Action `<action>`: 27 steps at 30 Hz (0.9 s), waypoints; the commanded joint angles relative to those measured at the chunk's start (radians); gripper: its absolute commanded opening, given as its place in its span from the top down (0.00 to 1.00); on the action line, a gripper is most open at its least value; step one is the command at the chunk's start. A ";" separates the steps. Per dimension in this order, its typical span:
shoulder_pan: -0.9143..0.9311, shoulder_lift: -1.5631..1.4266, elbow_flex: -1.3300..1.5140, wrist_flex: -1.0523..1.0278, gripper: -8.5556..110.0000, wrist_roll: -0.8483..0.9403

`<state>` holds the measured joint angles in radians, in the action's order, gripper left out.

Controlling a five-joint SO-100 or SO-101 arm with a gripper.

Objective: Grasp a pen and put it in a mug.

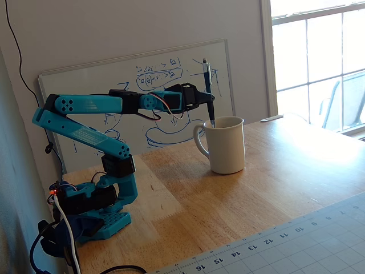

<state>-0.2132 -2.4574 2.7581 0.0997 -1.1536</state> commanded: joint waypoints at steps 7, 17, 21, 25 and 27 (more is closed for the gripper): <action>-0.008 -0.021 -0.015 0.020 0.81 -0.009; -0.009 -0.084 -0.031 -0.055 0.81 -0.006; -0.009 -0.163 -0.031 -0.183 0.81 0.066; -0.009 -0.221 -0.032 -0.351 0.81 0.321; -0.003 -0.244 -0.032 -0.454 0.81 0.479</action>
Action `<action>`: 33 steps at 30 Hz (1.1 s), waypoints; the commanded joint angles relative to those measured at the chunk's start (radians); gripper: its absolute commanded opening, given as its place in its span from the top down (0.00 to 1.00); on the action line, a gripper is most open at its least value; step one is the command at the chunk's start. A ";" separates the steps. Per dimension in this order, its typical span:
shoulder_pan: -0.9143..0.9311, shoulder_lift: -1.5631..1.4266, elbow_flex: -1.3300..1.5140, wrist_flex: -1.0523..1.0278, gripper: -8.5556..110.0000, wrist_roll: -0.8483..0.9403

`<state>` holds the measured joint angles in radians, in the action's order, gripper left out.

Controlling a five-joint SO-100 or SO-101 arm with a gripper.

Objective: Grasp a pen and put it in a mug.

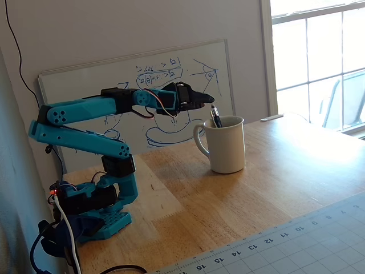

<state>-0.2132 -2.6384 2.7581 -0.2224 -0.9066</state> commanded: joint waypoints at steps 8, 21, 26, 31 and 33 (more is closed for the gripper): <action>0.037 -0.178 -0.032 -0.595 0.81 0.759; 0.241 -0.400 -0.005 -1.062 0.93 1.020; 0.256 -0.454 0.055 -1.037 0.90 1.023; 0.258 -0.456 0.121 -0.934 0.90 1.023; 0.258 -0.472 0.178 -0.902 0.90 1.022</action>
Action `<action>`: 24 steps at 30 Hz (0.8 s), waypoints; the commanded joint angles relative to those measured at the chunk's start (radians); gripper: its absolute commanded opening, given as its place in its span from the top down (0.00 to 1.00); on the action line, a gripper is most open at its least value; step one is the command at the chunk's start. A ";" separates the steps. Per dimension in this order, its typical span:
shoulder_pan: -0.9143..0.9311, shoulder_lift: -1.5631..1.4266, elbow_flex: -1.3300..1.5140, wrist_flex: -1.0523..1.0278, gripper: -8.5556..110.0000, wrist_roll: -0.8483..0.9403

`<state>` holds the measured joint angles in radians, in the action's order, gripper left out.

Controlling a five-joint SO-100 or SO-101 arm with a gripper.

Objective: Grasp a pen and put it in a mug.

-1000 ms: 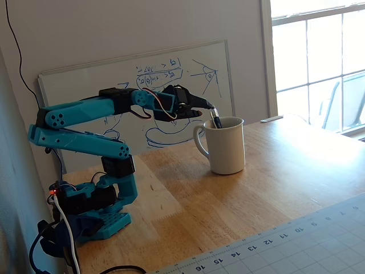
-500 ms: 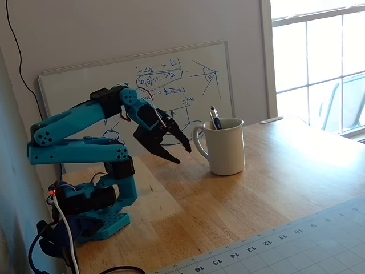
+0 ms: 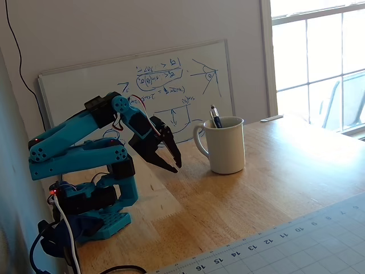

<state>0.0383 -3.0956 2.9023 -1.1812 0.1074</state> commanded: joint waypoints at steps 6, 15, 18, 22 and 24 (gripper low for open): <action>0.006 -0.034 0.144 0.091 0.90 0.008; 0.005 -0.219 0.212 0.043 0.90 0.009; 0.002 -0.247 0.212 0.020 0.90 0.009; 0.002 -0.258 0.213 0.018 0.90 0.009; 0.002 -0.256 0.213 0.017 0.90 0.009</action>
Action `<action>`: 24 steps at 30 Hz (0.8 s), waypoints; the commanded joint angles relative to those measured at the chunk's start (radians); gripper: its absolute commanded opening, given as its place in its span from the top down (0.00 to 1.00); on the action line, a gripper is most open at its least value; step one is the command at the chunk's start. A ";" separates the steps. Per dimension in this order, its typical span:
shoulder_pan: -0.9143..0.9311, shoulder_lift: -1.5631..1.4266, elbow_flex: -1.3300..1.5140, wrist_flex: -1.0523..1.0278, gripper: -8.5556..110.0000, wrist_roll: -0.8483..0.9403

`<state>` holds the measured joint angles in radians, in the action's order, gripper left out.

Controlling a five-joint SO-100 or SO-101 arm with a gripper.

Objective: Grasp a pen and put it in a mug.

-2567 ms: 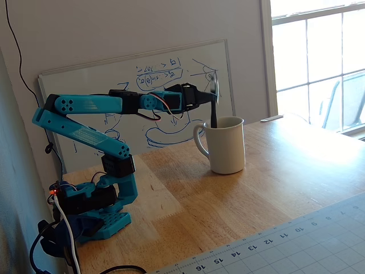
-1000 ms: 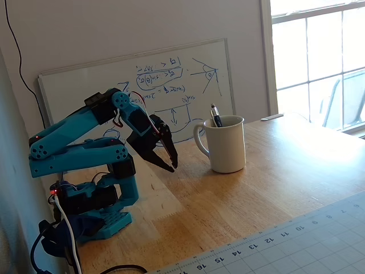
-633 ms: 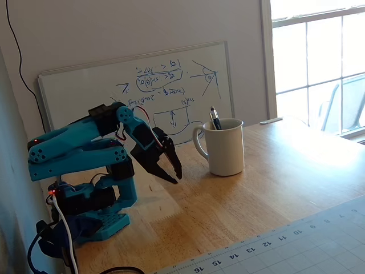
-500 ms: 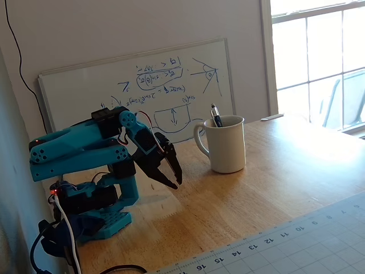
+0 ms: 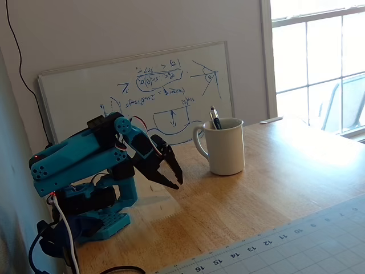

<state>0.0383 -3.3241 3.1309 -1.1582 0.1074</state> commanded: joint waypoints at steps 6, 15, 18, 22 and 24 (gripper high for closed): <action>0.002 -0.025 -0.017 -0.015 0.90 -0.002; -0.002 -0.025 -0.017 -0.015 0.90 -0.005; -0.002 -0.025 -0.017 -0.015 0.90 -0.005; -0.002 -0.025 -0.017 -0.015 0.90 -0.005; -0.002 -0.025 -0.017 -0.015 0.90 -0.005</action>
<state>0.0383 -3.3241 3.1309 -1.1704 0.1074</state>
